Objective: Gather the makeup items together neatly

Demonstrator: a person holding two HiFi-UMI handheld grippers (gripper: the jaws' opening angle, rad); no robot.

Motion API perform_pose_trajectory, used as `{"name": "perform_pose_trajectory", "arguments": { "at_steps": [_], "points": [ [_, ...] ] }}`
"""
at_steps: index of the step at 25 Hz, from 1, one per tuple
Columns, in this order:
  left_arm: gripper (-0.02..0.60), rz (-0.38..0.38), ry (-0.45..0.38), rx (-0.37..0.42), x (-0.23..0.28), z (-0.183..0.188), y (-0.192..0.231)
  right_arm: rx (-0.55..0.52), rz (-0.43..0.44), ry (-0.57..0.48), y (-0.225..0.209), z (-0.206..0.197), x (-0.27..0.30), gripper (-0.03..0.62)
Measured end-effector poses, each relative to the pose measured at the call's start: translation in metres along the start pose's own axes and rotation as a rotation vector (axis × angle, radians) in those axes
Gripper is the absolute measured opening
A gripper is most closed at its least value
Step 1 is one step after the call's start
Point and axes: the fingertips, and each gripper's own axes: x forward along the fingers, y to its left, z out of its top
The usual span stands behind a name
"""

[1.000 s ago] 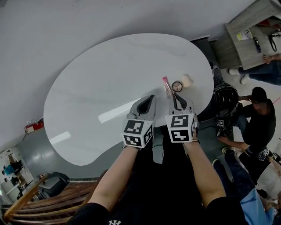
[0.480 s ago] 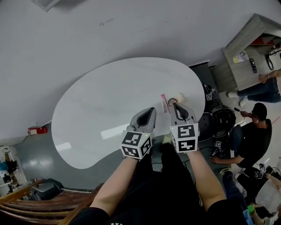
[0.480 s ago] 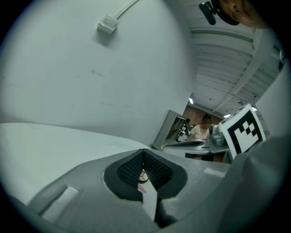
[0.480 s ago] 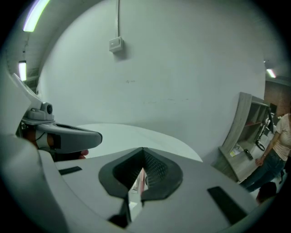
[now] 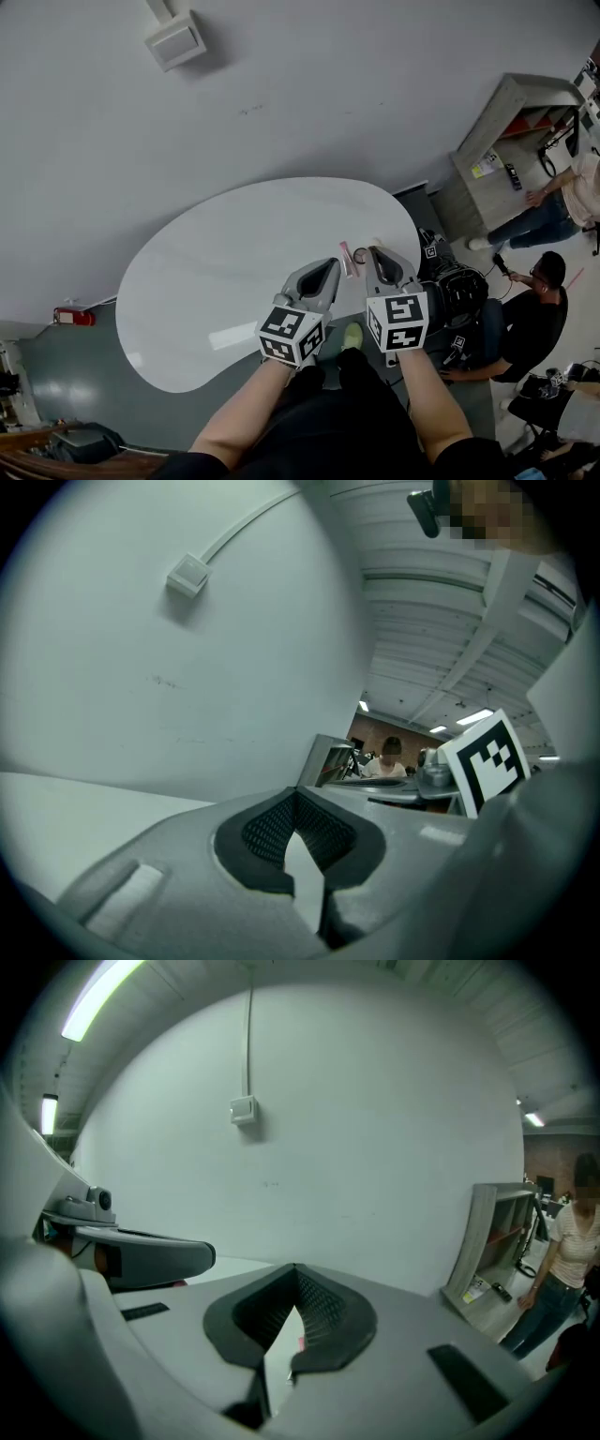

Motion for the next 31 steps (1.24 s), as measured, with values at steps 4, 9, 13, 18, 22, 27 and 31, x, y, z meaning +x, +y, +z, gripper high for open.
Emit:
{"name": "perform_pose_trajectory", "arguments": {
  "at_steps": [4, 9, 13, 18, 22, 27, 31],
  "points": [
    [0.008, -0.04, -0.023, 0.027, -0.021, 0.02, -0.013, -0.004, -0.017, -0.066, 0.016, 0.026, -0.029, 0.014],
    [0.008, -0.071, -0.038, 0.061, -0.05, 0.041, -0.023, -0.008, -0.02, -0.146, 0.039, 0.056, -0.06, 0.014],
    [0.008, -0.085, -0.061, 0.069, -0.067, 0.058, -0.028, -0.016, -0.014, -0.204, 0.05, 0.079, -0.077, 0.014],
    [0.008, -0.1, -0.103, 0.079, -0.081, 0.086, -0.032, -0.018, -0.006, -0.235, 0.054, 0.095, -0.087, 0.014],
    [0.008, -0.103, -0.156, 0.103, -0.089, 0.106, -0.032, -0.02, -0.001, -0.254, 0.057, 0.104, -0.087, 0.014],
    [0.008, -0.101, -0.19, 0.124, -0.098, 0.123, -0.035, -0.041, 0.008, -0.282, 0.063, 0.121, -0.094, 0.014],
    [0.008, -0.105, -0.195, 0.128, -0.106, 0.13, -0.039, -0.055, 0.013, -0.294, 0.071, 0.131, -0.1, 0.014]
  ]
}}
